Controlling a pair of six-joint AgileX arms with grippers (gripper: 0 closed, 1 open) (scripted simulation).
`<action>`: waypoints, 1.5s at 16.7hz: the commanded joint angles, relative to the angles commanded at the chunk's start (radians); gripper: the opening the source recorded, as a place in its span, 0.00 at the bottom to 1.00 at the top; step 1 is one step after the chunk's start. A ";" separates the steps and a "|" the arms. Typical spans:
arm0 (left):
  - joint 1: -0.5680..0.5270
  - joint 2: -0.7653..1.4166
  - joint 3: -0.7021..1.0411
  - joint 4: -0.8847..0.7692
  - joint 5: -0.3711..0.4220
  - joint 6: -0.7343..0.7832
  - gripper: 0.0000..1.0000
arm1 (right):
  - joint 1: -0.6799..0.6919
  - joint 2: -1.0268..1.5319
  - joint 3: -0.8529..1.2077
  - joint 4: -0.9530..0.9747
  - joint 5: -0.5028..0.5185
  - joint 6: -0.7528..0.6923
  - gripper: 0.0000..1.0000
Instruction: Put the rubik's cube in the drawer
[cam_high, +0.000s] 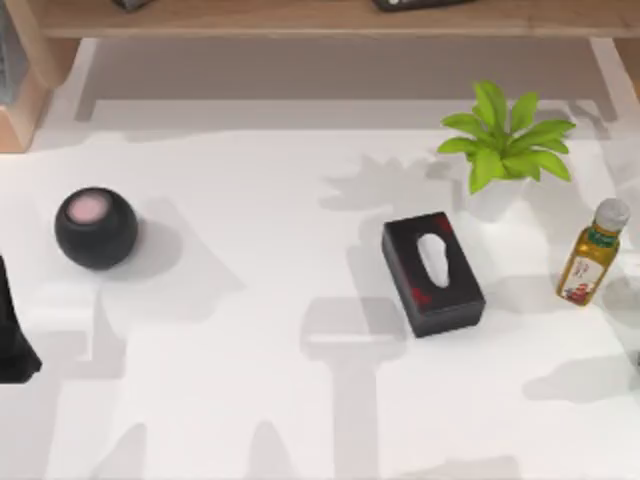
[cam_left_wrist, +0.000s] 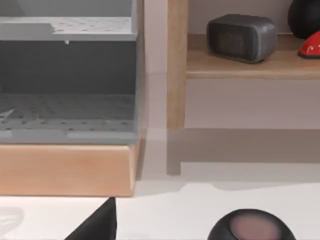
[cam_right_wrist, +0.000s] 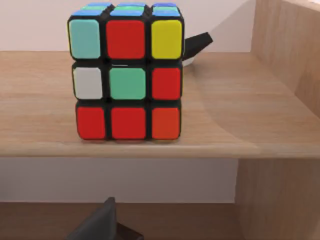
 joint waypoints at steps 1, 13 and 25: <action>0.000 0.000 0.000 0.000 0.000 0.000 1.00 | 0.014 0.075 0.068 0.006 0.015 0.001 1.00; 0.000 0.000 0.000 0.000 0.000 0.000 1.00 | 0.063 0.329 0.307 0.027 0.070 0.003 1.00; 0.000 0.000 0.000 0.000 0.000 0.000 1.00 | 0.018 0.556 0.585 -0.021 0.027 0.002 1.00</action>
